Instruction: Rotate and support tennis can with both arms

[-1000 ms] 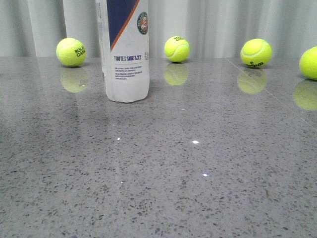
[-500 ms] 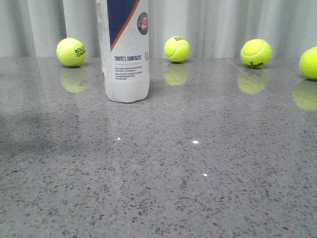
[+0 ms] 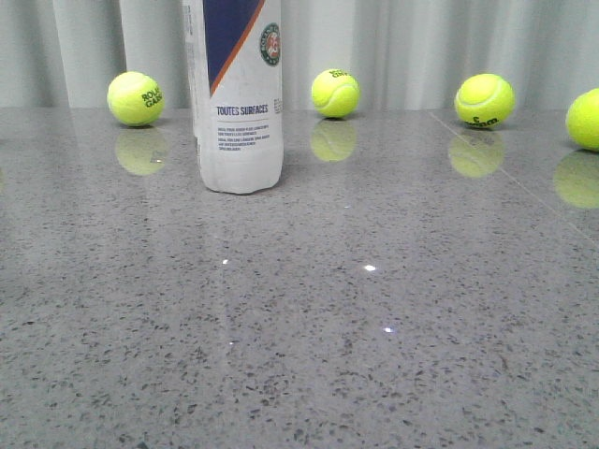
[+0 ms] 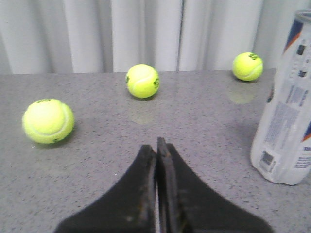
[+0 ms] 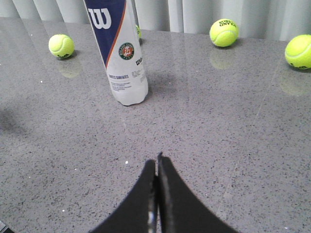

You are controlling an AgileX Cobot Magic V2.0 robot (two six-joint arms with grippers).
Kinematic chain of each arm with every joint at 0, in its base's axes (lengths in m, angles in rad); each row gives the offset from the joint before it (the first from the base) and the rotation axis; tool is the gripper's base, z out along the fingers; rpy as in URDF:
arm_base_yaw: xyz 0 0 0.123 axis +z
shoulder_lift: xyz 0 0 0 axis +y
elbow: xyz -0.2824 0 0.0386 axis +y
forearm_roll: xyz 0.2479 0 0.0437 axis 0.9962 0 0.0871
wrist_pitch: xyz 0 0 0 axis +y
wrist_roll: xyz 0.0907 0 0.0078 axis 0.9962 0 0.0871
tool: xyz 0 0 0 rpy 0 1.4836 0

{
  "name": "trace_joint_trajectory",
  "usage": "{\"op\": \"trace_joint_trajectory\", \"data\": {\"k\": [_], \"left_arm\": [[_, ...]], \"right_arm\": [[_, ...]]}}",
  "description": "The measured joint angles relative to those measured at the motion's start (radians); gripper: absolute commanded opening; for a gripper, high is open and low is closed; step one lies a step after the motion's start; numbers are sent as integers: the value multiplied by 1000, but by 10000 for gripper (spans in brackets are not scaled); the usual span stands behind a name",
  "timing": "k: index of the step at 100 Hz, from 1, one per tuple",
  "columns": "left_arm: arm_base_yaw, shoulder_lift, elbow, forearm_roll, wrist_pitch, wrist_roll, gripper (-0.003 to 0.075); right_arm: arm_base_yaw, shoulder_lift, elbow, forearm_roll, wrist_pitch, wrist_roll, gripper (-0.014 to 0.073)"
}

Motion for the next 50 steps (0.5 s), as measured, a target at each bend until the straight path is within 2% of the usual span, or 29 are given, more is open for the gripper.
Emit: {"op": "trace_joint_trajectory", "data": {"k": [28,50], "left_arm": [[29,-107,158,-4,-190,0,-19],[29,-168,247,-8,-236,0,-19]], "right_arm": [[0,0,0,0,0,0,-61],[0,0,0,0,0,0,-61]]}}
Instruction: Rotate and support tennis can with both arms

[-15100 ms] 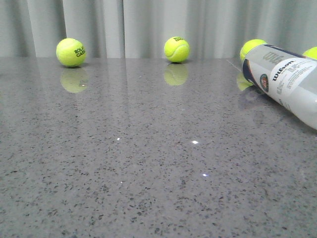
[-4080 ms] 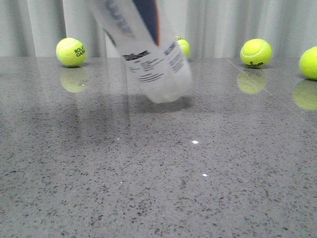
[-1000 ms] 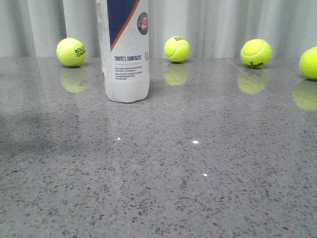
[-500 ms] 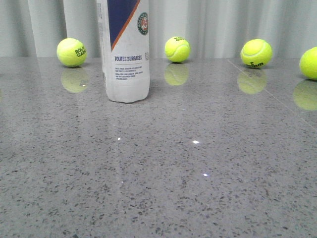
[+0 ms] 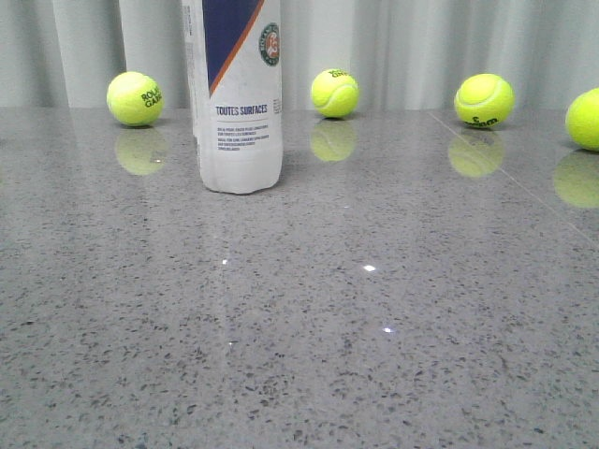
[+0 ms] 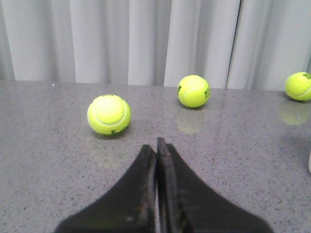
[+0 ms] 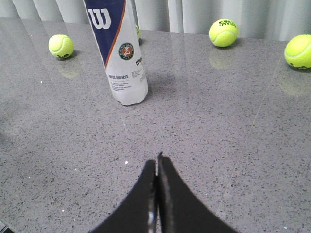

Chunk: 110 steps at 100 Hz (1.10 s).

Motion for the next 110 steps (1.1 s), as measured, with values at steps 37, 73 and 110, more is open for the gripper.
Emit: {"op": "trace_joint_trajectory", "data": {"k": [37,73,110], "left_arm": [[148,-269,116,232,181,-227,-19],[187,-503,202,440,287,-406,-19],[187,-503,202,450,303,-412,-19]], "right_arm": [[0,0,2,0,0,0,-61],[0,0,2,0,-1,0,-61],[0,0,2,0,-1,0,-61]]}}
